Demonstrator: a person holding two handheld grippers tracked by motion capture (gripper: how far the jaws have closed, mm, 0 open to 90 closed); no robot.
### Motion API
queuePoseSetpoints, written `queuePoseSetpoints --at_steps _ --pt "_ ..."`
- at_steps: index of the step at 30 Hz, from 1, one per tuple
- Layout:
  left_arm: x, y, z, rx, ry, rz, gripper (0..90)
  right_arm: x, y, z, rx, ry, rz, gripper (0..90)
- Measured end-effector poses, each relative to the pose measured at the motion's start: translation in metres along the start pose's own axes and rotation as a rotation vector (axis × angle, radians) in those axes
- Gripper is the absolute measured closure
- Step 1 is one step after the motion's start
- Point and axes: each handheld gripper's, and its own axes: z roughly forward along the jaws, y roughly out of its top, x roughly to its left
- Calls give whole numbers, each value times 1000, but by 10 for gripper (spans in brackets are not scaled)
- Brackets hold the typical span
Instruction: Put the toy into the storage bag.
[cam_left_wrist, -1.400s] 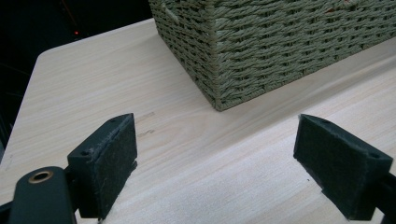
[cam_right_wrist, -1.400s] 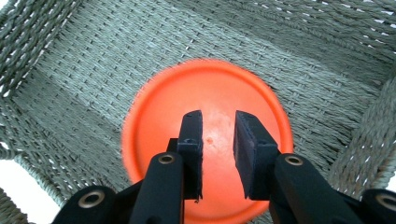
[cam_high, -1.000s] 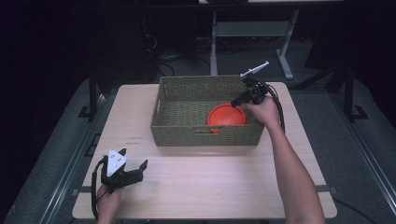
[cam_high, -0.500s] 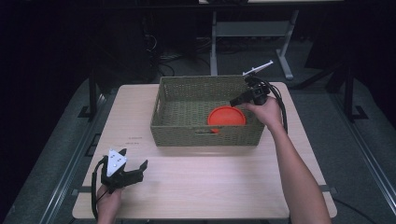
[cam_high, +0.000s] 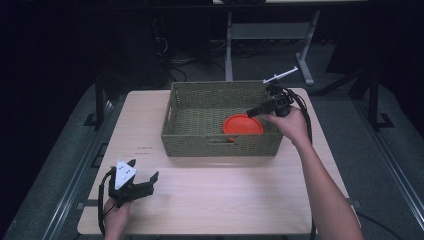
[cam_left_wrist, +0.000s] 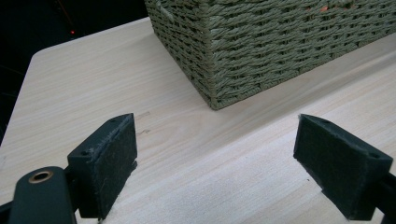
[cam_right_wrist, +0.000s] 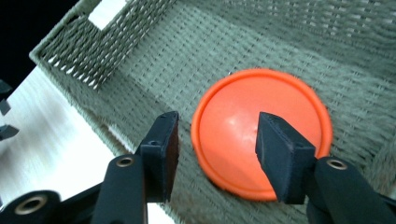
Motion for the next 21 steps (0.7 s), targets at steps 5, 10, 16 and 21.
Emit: queuePoseSetpoints --at_steps 5,10,16,21 --pt "0 0 1 2 0 -2 129 2 -5 -6 -9 15 -10 462" --pt "0 0 0 2 -1 -1 129 4 -10 -13 -33 34 -14 442" --pt "0 0 0 3 0 1 129 6 -14 -23 -45 58 -15 393" --pt "0 0 0 3 0 1 129 9 -19 -29 -52 72 -19 339"
